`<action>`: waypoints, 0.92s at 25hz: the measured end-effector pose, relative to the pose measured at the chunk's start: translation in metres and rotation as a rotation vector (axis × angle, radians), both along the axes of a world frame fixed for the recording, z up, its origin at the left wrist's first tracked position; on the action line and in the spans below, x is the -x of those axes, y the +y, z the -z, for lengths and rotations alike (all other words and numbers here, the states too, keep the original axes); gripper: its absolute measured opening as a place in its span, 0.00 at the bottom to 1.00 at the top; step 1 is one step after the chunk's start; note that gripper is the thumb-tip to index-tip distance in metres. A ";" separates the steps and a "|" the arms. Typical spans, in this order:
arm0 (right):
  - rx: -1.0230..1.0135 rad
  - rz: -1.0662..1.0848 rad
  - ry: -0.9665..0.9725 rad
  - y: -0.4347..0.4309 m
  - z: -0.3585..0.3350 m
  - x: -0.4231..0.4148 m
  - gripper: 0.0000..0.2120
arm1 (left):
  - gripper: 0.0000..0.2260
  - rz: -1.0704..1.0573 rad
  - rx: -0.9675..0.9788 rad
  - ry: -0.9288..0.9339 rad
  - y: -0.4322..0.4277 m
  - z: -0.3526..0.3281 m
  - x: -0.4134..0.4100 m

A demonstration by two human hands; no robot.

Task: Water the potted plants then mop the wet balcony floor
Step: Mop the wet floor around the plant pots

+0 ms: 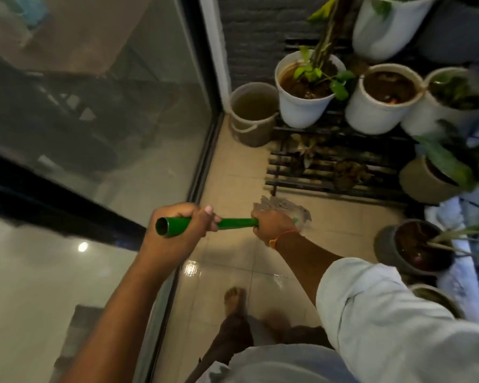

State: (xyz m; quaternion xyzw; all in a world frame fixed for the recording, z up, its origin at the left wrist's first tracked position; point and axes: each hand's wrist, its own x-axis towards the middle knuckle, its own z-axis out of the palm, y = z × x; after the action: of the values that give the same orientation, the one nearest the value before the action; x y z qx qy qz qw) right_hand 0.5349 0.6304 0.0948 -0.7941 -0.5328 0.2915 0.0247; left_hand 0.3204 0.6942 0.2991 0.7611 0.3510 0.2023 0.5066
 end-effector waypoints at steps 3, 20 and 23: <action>0.110 0.179 -0.042 -0.042 0.011 -0.045 0.08 | 0.14 0.179 0.028 -0.077 -0.001 0.032 -0.045; 0.009 0.533 0.080 -0.042 0.007 -0.076 0.12 | 0.14 0.441 -0.122 -0.138 0.029 0.011 -0.115; -0.045 0.459 0.107 0.006 -0.009 -0.052 0.13 | 0.19 0.409 -0.168 -0.108 0.056 -0.023 -0.103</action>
State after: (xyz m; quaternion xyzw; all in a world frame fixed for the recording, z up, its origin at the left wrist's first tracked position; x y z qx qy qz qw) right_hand 0.5865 0.6359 0.1040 -0.8771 -0.3425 0.3080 0.1361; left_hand 0.4236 0.7498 0.3224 0.8438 0.1435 0.1643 0.4902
